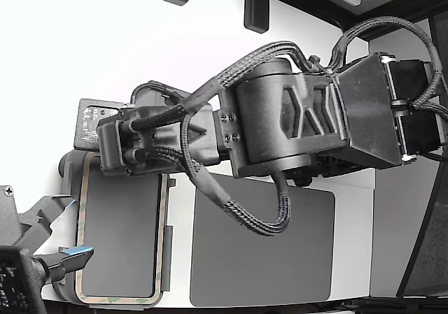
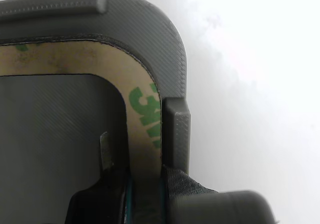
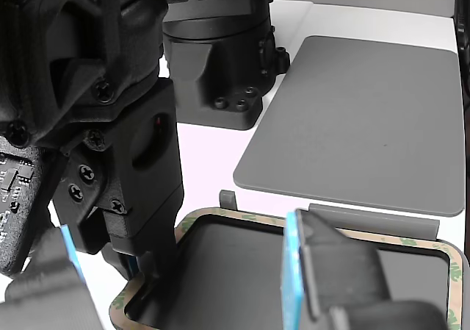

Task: Move top rectangular frame to the holder.

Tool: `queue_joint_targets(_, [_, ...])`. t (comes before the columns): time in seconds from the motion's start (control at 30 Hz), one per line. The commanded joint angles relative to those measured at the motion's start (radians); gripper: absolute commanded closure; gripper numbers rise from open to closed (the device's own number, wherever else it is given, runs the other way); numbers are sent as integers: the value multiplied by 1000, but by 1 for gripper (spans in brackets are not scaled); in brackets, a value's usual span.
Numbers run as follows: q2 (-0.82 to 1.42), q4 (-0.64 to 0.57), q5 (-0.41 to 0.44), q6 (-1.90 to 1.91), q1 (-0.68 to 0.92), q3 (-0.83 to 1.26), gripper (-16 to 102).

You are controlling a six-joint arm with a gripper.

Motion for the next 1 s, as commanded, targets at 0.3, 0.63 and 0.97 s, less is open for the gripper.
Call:
queue_joint_targets(0.3, [0, 3, 2, 21, -8, -35, 93])
queue_joint_targets(0.63, [-2, 6, 2, 5, -6, -43, 62])
queue_joint_targets(0.97, [-8, 28, -6, 6, 3, -89, -14])
